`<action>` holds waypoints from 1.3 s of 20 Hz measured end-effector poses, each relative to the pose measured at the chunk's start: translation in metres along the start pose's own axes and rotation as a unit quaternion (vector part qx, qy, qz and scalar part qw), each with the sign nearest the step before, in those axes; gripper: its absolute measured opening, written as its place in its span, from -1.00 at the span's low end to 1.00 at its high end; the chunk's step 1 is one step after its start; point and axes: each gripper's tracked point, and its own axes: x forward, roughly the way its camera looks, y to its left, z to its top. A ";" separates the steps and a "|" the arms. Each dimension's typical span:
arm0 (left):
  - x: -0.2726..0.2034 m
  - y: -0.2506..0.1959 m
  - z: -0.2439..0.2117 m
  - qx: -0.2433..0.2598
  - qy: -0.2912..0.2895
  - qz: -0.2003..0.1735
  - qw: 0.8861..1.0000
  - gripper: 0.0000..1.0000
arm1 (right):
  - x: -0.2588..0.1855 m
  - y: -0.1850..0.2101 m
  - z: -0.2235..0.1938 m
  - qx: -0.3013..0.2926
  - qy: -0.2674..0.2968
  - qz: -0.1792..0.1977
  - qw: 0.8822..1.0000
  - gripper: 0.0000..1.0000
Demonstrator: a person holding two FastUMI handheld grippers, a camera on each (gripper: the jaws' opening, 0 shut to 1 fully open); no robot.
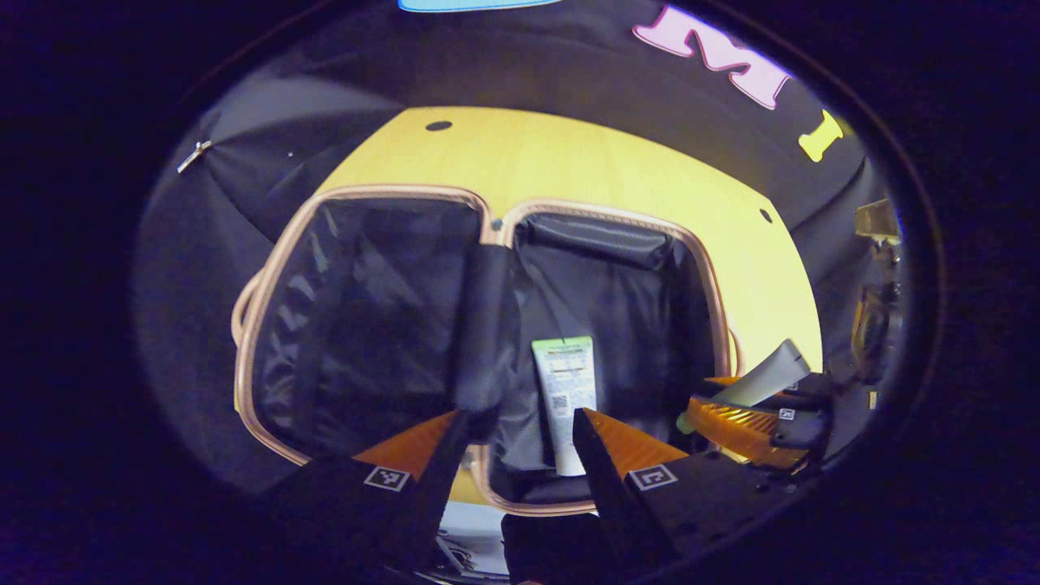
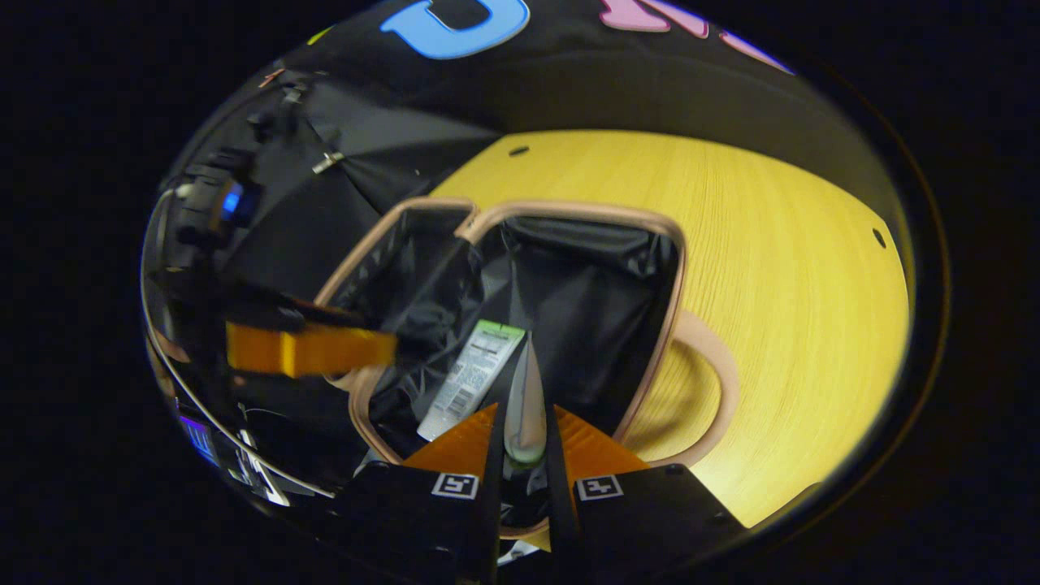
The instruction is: First open the suitcase, pack the skin care products into it, and then close the suitcase.
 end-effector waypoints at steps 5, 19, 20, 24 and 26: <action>-0.005 0.131 -0.002 -0.080 -0.028 0.064 0.994 0.72 | 0.028 -0.003 -0.017 0.053 0.060 -0.054 0.995 -0.42; 0.017 0.311 0.042 -0.316 -0.078 0.092 0.941 0.72 | -0.052 0.030 0.034 0.049 -0.126 -0.005 0.991 0.94; 0.028 0.314 0.046 -0.322 -0.067 0.087 0.940 0.72 | -0.056 0.024 0.037 0.060 -0.132 -0.009 0.989 0.95; 0.059 0.306 0.034 -0.328 -0.008 0.073 0.942 0.73 | -0.074 -0.001 0.036 0.107 -0.149 -0.035 0.982 0.94; 0.068 0.309 0.023 -0.293 0.018 0.117 0.949 0.72 | -0.079 -0.010 0.024 0.114 -0.146 -0.046 0.982 0.94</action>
